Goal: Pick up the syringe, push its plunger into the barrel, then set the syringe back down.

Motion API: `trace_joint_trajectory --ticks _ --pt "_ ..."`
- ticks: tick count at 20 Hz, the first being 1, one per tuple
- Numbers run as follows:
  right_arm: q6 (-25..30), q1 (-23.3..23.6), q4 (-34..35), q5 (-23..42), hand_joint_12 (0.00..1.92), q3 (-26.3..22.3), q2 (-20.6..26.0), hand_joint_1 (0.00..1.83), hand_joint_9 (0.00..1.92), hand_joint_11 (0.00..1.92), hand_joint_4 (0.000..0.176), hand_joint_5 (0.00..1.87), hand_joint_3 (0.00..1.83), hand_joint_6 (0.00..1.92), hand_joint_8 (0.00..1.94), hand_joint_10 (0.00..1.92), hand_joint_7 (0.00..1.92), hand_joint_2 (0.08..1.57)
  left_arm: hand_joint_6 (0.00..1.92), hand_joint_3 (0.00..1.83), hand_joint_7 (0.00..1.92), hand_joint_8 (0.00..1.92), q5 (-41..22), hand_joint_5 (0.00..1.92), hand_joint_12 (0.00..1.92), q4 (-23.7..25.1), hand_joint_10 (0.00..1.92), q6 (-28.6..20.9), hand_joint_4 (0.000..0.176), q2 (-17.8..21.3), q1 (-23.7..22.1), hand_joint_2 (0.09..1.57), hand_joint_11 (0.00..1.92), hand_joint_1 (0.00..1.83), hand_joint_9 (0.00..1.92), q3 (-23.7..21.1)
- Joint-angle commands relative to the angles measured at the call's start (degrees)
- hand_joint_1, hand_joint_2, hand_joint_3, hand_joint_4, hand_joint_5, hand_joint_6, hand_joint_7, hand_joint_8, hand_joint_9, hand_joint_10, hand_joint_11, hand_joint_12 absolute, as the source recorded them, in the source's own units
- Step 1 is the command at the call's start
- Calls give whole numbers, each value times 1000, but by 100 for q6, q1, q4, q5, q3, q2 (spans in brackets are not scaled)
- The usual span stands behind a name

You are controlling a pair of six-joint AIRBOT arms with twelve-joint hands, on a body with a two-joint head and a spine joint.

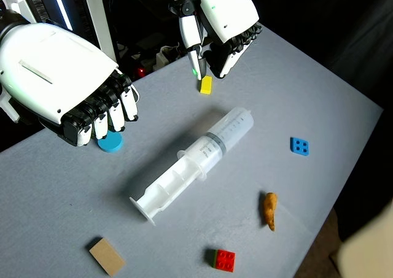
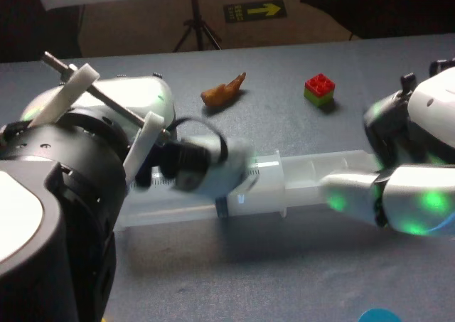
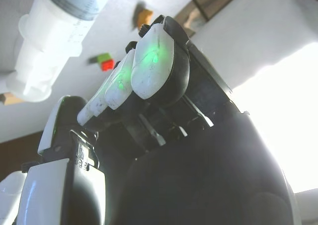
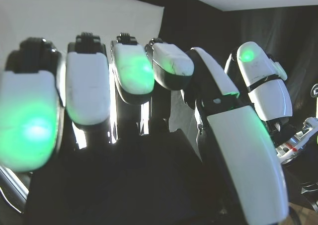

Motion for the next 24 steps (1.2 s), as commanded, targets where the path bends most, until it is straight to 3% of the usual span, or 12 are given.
trace_joint_trajectory --ticks 1,4,7,11,15,16,20,24 --pt "0 49 -395 -161 608 -24 20 7 134 0 0 140 15 2 1 8 138 985 0 20 8 0 81 45 0 597 0 14 0 -26 -47 1115 0 0 0 -9" --pt "13 32 -396 -192 594 -24 23 0 143 0 0 139 5 2 3 4 142 997 4 6 51 2 81 88 0 597 2 18 0 -27 -42 1123 0 0 28 -14" --pt "366 -11 -396 -343 546 -22 50 10 125 0 0 132 0 0 0 0 127 990 8 1 51 3 80 101 1 600 4 29 0 -173 13 1115 2 0 35 22" --pt "493 -57 -395 -313 514 -24 83 3 105 0 0 120 0 2 3 3 112 986 3 1 35 4 -486 84 0 733 5 596 0 -523 173 1118 0 0 24 103" --pt "498 -89 -396 -343 556 -23 103 40 131 0 0 126 0 2 7 10 138 981 1 0 4 0 -123 33 0 870 0 306 0 -819 406 1069 0 99 4 61" --pt "498 -92 -396 -390 621 -22 104 51 152 0 0 142 0 6 8 13 159 979 2 0 0 0 43 28 0 881 0 157 0 -831 460 1050 0 154 0 45" --pt "537 -102 -541 -589 572 -22 120 41 136 0 0 140 0 1 1 2 144 981 0 0 0 0 475 7 0 997 0 -397 0 -881 707 963 0 492 0 99" --pt "855 -15 -612 -791 548 74 254 31 136 0 0 145 0 1 3 2 145 978 0 11 0 0 474 0 0 1147 0 -656 0 -1079 959 1009 0 562 0 312"
